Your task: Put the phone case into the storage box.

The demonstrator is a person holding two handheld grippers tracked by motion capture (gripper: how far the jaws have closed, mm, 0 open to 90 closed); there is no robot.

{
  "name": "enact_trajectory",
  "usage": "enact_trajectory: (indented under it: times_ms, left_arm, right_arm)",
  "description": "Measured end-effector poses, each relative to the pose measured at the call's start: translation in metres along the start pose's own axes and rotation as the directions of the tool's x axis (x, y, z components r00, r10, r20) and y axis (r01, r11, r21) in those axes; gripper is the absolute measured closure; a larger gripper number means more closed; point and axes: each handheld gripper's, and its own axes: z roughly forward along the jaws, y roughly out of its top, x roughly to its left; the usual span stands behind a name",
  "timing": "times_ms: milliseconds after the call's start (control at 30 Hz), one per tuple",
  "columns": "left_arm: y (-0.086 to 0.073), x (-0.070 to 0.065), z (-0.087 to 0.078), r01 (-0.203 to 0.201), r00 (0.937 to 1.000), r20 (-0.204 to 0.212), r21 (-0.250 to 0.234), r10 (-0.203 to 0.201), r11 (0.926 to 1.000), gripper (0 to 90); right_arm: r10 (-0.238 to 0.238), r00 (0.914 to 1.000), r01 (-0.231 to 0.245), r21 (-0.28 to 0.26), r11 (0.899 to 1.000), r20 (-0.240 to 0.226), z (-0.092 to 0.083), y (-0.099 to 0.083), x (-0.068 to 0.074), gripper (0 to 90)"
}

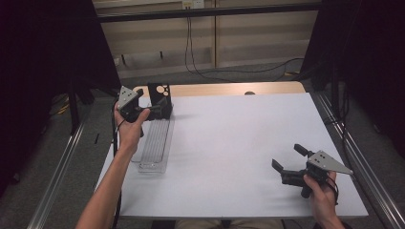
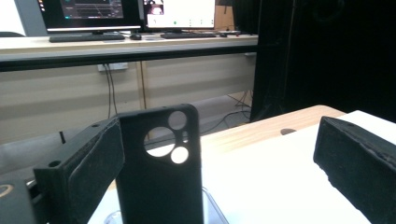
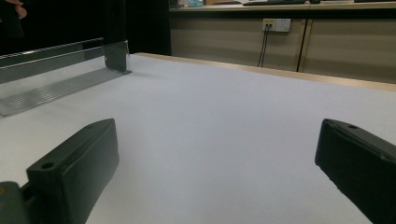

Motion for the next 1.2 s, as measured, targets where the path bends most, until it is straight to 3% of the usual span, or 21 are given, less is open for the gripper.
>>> enact_trajectory:
  times_ms: [233, 333, 367, 433, 533, 667, 800, 900, 1000, 1200]
  left_arm:
    - [-0.002, -0.012, -0.010, -0.001, 0.9998, 0.018, -0.015, 0.001, 0.9999, 2.0]
    - [-0.002, -0.014, -0.016, -0.028, 0.9991, 0.032, -0.001, 0.028, 0.9996, 2.0]
    - [-0.003, -0.015, -0.016, -0.009, 0.9993, 0.035, -0.017, 0.010, 0.9998, 2.0]
    - [-0.004, -0.015, -0.021, -0.009, 0.9992, 0.038, -0.013, 0.009, 0.9999, 1.9]
    - [-0.005, -0.017, -0.029, -0.029, 0.9989, 0.037, -0.011, 0.029, 0.9995, 1.9]
    - [-0.005, -0.021, -0.040, 0.000, 0.9980, 0.064, -0.016, 0.001, 0.9999, 1.9]
    - [-0.006, -0.025, -0.050, 0.011, 0.9983, 0.058, -0.024, -0.009, 0.9997, 2.0]
    - [-0.009, -0.026, -0.057, -0.014, 0.9976, 0.067, -0.033, 0.016, 0.9994, 2.2]
    - [-0.010, -0.027, -0.064, 0.014, 0.9970, 0.076, -0.038, -0.011, 0.9992, 2.7]
    - [-0.013, -0.032, -0.080, -0.011, 0.9975, 0.070, -0.038, 0.013, 0.9992, 3.0]
  right_arm:
    - [-0.008, 1.0000, 0.008, 0.001, 1.000, 0.004, 0.000, 0.001, 0.001, 0.0]
    - [-0.018, 0.9998, 0.018, -0.007, 1.000, 0.003, -0.002, 0.001, 0.002, 0.0]
    - [-0.014, 0.9999, 0.014, -0.007, 1.000, 0.008, -0.002, 0.002, 0.003, 0.0]
    - [-0.015, 0.9999, 0.015, -0.011, 1.000, 0.004, -0.002, 0.002, 0.003, 0.0]
    - [-0.014, 0.9999, 0.014, -0.010, 1.000, 0.002, -0.002, 0.002, 0.004, 0.0]
    - [-0.014, 0.9999, 0.015, -0.011, 1.000, 0.004, -0.001, 0.002, 0.004, 0.0]
    - [-0.017, 0.9999, 0.017, -0.010, 1.000, 0.000, -0.002, 0.002, 0.004, 0.0]
    - [-0.016, 0.9999, 0.016, -0.010, 1.000, 0.000, -0.002, 0.002, 0.004, 0.0]
    - [-0.024, 0.9997, 0.024, -0.005, 1.000, 0.000, -0.002, 0.001, 0.003, 0.0]
    - [-0.026, 0.9997, 0.026, -0.010, 1.000, 0.003, -0.002, 0.002, 0.004, 0.0]
